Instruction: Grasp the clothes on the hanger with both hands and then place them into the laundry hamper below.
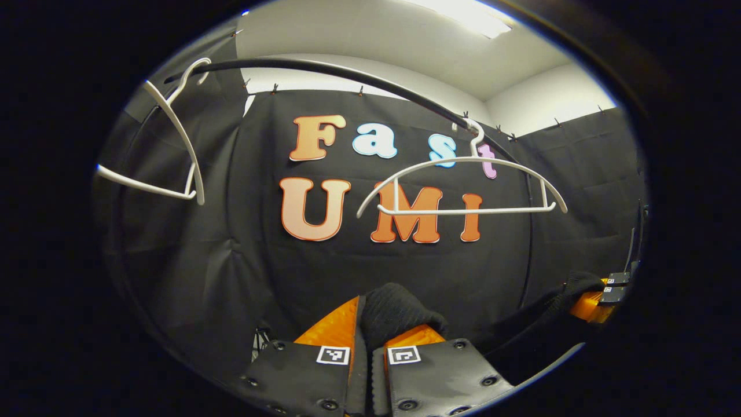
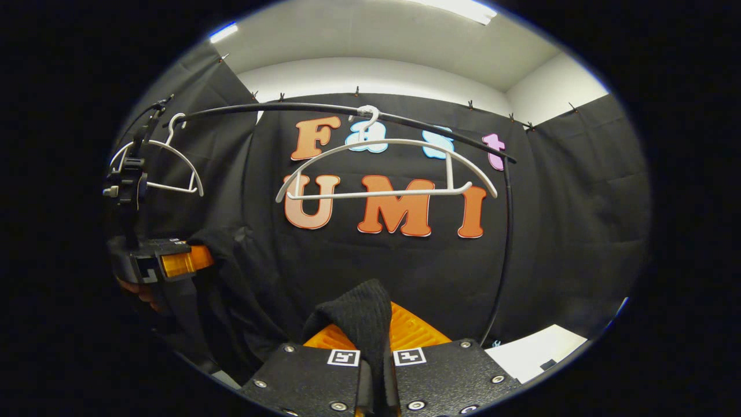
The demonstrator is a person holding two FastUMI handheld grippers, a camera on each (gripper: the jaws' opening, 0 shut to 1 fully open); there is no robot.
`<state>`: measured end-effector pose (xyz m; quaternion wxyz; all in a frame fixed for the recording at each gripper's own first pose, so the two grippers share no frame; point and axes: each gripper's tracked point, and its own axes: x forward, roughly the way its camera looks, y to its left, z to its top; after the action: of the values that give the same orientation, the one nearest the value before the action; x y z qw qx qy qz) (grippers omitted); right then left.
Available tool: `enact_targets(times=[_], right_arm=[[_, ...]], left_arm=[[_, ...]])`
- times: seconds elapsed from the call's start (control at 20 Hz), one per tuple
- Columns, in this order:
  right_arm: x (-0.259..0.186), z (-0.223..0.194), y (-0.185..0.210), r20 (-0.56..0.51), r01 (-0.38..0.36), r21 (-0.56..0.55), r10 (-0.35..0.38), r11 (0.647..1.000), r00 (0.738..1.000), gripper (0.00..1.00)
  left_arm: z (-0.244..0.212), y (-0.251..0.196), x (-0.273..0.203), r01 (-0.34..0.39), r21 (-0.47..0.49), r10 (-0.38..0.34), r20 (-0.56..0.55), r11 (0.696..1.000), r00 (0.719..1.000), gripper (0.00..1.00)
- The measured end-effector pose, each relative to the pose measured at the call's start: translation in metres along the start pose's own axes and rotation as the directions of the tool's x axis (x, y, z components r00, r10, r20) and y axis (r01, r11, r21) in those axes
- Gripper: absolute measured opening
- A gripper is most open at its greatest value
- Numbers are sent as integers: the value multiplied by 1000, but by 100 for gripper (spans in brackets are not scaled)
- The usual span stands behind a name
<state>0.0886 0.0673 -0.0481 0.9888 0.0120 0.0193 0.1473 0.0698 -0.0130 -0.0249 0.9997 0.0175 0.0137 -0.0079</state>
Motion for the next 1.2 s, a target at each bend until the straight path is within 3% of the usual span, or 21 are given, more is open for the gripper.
enact_targets(times=[0.2,0.45,0.65,0.9,1.1,1.15,1.2], right_arm=[[16,-24,19,-65,-47,3,47,999,997,8],[27,-91,37,-201,-77,45,85,996,976,10],[28,-142,48,-302,-77,75,96,994,948,10],[20,-194,50,-418,-67,87,97,994,903,11],[18,-227,49,-490,-46,114,97,992,866,12],[16,-233,46,-510,-31,108,83,994,856,13],[15,-240,42,-528,-17,97,65,995,847,13]], left_arm=[[-33,-14,6,34,14,-33,-79,999,996,10],[-97,-24,5,41,1,-39,-234,999,971,10],[-160,-13,4,-17,14,22,-384,1000,923,11],[-215,-21,-9,-1,-14,-6,-506,1000,863,15],[-246,-15,-11,-28,-34,4,-582,999,813,18],[-252,-14,-12,-33,-26,11,-597,999,802,13],[-257,-13,-15,-30,-21,11,-609,999,793,21]])
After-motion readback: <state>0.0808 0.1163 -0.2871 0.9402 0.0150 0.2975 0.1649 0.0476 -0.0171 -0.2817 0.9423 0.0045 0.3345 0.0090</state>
